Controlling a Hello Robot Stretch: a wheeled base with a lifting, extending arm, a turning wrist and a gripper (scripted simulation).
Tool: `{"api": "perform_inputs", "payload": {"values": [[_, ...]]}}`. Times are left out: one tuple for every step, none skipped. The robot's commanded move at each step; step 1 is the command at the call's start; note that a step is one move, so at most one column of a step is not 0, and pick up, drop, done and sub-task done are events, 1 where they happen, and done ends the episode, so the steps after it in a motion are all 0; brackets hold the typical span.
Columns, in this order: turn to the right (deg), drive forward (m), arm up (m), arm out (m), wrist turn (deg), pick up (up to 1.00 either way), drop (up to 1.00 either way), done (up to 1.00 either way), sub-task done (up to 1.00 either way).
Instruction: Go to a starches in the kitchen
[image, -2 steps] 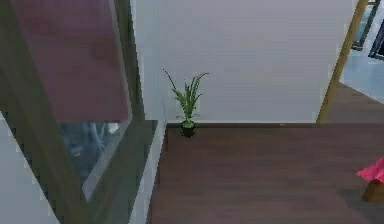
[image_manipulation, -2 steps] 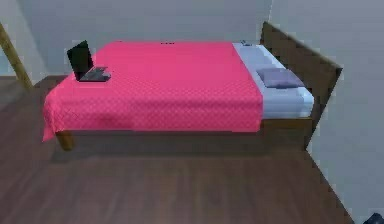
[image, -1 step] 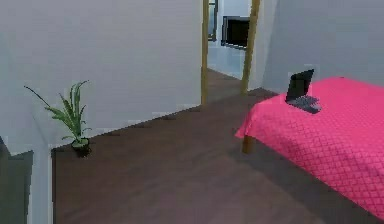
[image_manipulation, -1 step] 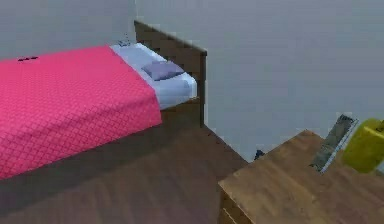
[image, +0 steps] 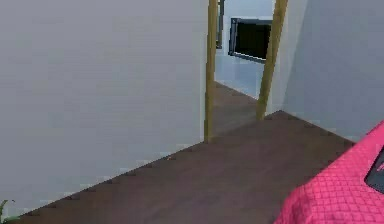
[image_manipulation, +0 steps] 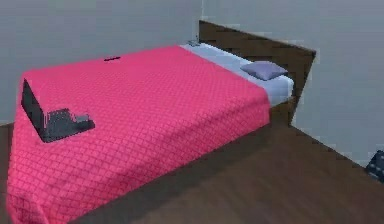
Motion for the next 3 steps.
{"api": "perform_inputs", "payload": {"values": [[0.0,0.6,0.0,0.0,0.0,0.0,0.0,0.0,0.0],[27.0,0.0,0.0,0.0,0.0,0.0,0.0,0.0,0.0],[0.0,0.7,0.0,0.0,0.0,0.0,0.0,0.0,0.0]]}}
